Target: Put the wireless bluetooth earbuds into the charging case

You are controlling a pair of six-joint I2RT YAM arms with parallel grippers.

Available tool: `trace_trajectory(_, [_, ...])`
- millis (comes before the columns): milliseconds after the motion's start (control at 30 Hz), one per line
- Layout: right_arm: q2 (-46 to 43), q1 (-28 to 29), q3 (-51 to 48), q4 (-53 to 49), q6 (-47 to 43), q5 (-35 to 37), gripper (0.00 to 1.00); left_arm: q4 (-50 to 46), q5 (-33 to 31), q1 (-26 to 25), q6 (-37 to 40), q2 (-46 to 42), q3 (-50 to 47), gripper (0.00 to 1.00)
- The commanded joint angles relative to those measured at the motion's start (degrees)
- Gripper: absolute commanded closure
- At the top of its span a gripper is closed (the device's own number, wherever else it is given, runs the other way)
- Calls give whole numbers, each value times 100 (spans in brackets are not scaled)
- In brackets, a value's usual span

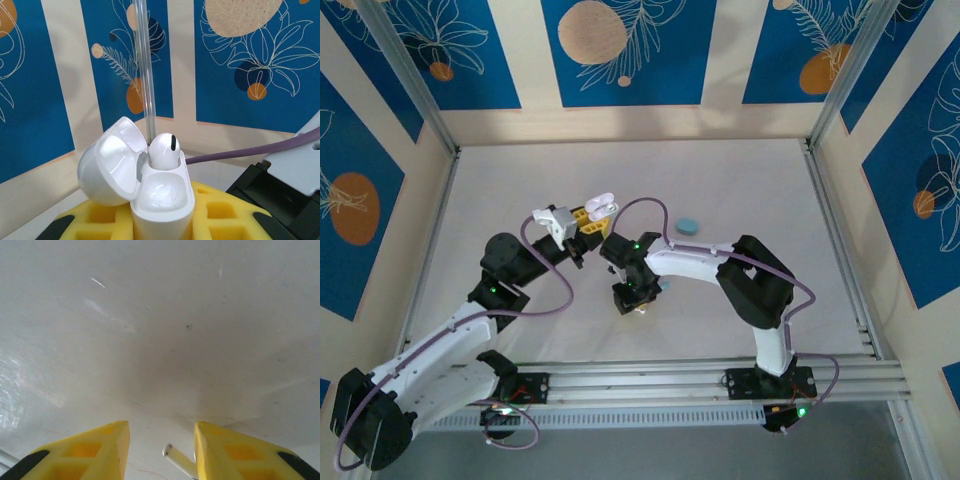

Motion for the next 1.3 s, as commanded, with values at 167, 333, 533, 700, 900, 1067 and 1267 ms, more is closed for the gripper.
trace_trajectory(167, [-248, 15, -219, -228, -2, 432, 61, 54, -43, -57, 59, -86, 74, 82])
trace_trajectory(333, [-496, -38, -447, -183, 237, 534, 64, 70, -64, -50, 51, -65, 81, 82])
trace_trajectory(533, [-846, -147, -798, -140, 617, 553, 64, 85, -29, -54, 26, -5, 103, 82])
trace_trajectory(700, [-1036, -162, -1097, -93, 819, 369, 64, 120, -8, -55, -10, 37, 97, 82])
trace_trajectory(900, [-1123, -137, -1191, -63, 959, 311, 65, 165, 6, -55, -43, 82, 98, 82])
trace_trajectory(1067, [-1160, -131, -1262, -77, 1102, 267, 68, 149, -1, -55, -33, 61, 116, 82])
trace_trajectory(1267, [-1564, -197, -1636, 164, 1347, 119, 65, 91, -63, -55, 21, -5, 81, 82])
